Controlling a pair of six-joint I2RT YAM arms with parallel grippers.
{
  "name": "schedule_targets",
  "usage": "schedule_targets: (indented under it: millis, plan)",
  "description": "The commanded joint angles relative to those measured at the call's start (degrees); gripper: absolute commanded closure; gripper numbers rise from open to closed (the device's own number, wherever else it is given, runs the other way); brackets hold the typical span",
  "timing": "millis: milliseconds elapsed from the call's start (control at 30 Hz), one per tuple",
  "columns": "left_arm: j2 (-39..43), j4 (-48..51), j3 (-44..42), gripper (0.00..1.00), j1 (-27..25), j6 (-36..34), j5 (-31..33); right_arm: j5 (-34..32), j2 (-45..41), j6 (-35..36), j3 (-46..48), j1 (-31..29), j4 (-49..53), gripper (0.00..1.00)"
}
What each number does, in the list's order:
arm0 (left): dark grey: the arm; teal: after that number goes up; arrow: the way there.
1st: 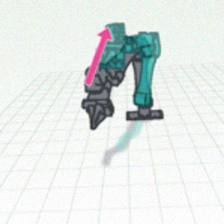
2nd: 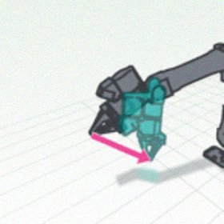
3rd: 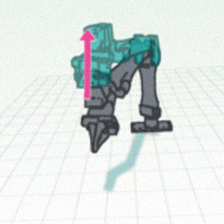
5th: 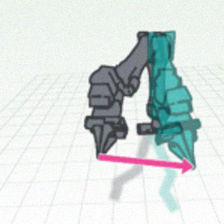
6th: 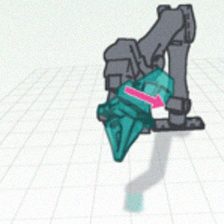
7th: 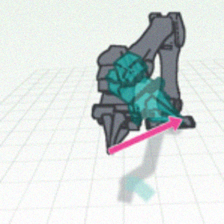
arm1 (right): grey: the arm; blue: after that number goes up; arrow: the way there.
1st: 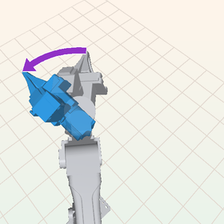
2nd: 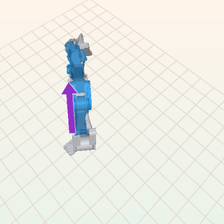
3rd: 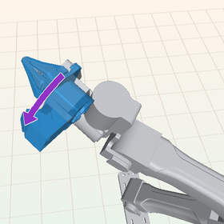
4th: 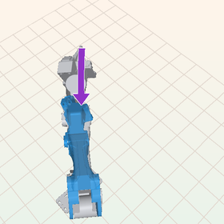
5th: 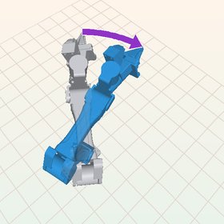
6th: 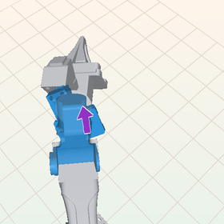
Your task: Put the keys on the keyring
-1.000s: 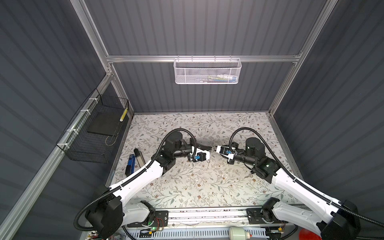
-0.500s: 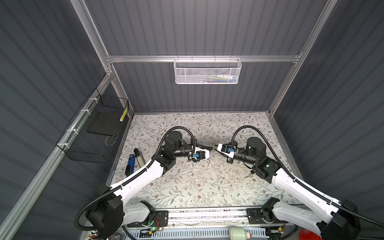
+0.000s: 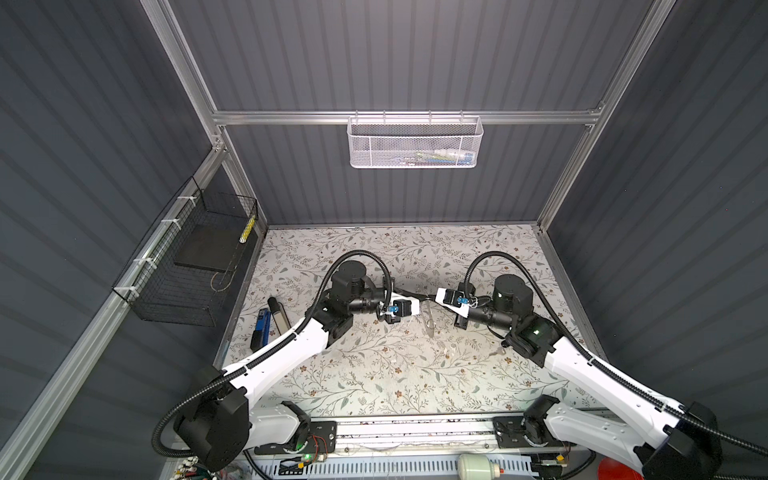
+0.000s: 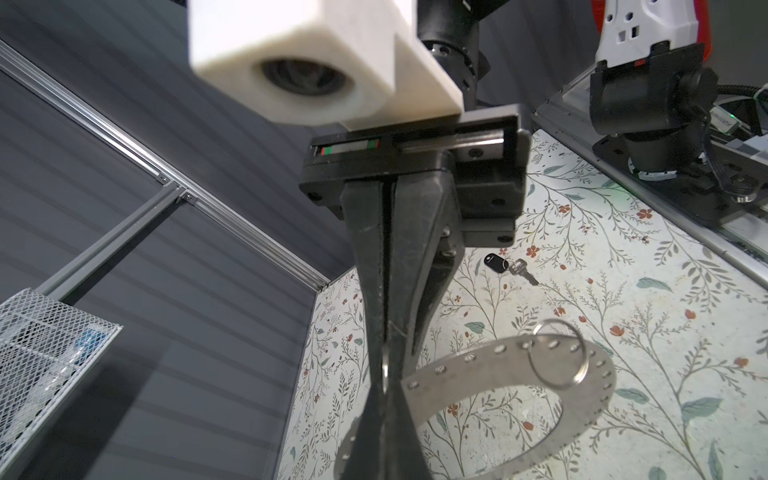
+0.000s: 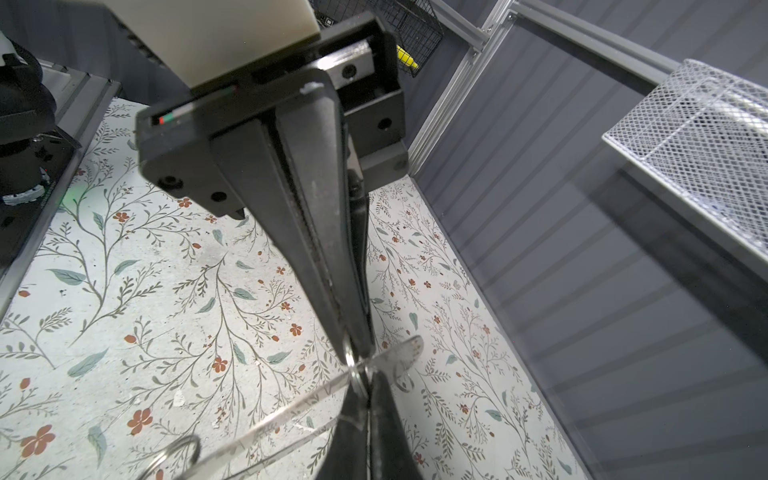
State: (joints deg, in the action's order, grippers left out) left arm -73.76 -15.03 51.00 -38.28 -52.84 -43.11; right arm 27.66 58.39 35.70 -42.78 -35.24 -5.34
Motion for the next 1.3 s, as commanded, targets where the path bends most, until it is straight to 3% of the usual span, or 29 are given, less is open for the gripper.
schedule_targets:
  millis: [0, 133, 267, 633, 1267]
  plan:
    - [-0.5, 5.7, 3.3, 0.79, -0.1, -2.7, -0.2, 0.5, -0.3, 0.5, -3.2, -0.3, 3.0, 1.00]
    - [-0.5, 17.1, 7.3, 0.68, -0.2, -10.2, 4.8, -2.1, 0.8, 1.2, -6.8, -0.3, 11.8, 1.00]
    - [-1.8, 26.6, 11.4, 0.65, -0.2, -15.5, 8.0, -3.3, 3.3, 1.8, -10.4, -0.2, 20.5, 1.00]
    - [-2.4, 26.9, 12.8, 0.70, -0.7, -15.0, 9.1, -3.9, 8.2, 0.9, -16.5, -0.3, 29.2, 1.00]
    - [-4.9, 25.9, 14.5, 0.79, -2.8, -10.4, 7.5, -4.2, 9.9, -2.0, -18.9, -0.3, 30.0, 1.00]
